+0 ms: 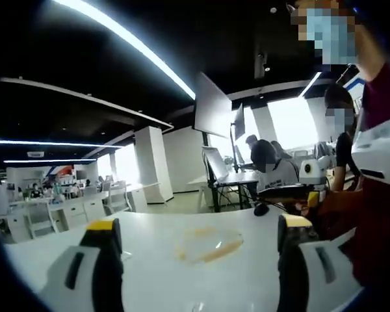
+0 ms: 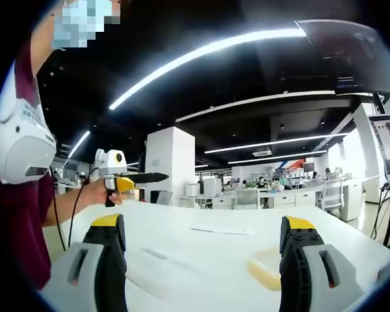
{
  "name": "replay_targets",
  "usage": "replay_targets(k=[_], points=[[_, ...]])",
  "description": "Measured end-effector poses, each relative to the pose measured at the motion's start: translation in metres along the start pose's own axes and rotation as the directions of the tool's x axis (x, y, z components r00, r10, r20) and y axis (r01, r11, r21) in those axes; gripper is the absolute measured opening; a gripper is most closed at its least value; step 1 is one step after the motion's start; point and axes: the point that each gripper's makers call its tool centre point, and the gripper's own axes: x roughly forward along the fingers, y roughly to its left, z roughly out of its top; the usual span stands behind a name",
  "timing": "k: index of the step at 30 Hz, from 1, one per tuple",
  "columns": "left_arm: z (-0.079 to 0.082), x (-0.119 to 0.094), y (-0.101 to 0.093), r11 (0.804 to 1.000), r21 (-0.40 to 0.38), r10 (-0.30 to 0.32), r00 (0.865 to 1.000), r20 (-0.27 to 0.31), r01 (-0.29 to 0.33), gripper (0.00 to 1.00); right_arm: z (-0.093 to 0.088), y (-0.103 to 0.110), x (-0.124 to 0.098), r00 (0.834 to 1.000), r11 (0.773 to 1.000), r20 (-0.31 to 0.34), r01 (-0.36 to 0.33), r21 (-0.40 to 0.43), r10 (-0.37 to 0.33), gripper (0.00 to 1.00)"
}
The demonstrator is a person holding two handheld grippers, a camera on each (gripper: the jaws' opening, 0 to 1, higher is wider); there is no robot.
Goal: Snap each plastic latch of the storage box into its locked position after aligning the lid with the box until every specified latch is closed and the lid sits flush.
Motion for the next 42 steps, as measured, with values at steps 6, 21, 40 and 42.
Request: replay_targets(k=[6,21,40,42], points=[[-0.003,0.027,0.004,0.998,0.001,-0.065,0.998,-0.025,0.065,1.0,-0.001,-0.007,-0.013,0.999,0.999,-0.002,0.036,-0.005,-0.036,1.0],[-0.02,0.081,0.005,0.98,0.034,-0.189,0.976,-0.112,0.194,0.99,-0.001,-0.02,-0.036,0.995,0.995,-0.007,0.097,-0.008,-0.097,1.0],[-0.047,0.141,0.001,0.96,0.05,-0.262,0.945,-0.193,0.277,0.91,0.005,-0.03,-0.067,0.987,0.987,-0.01,0.161,-0.025,-0.161,1.0],[-0.05,0.145,0.003,0.959,0.051,-0.265,0.943,-0.202,0.28,0.91,0.006,-0.031,-0.07,0.986,0.985,-0.011,0.167,-0.03,-0.168,1.0]])
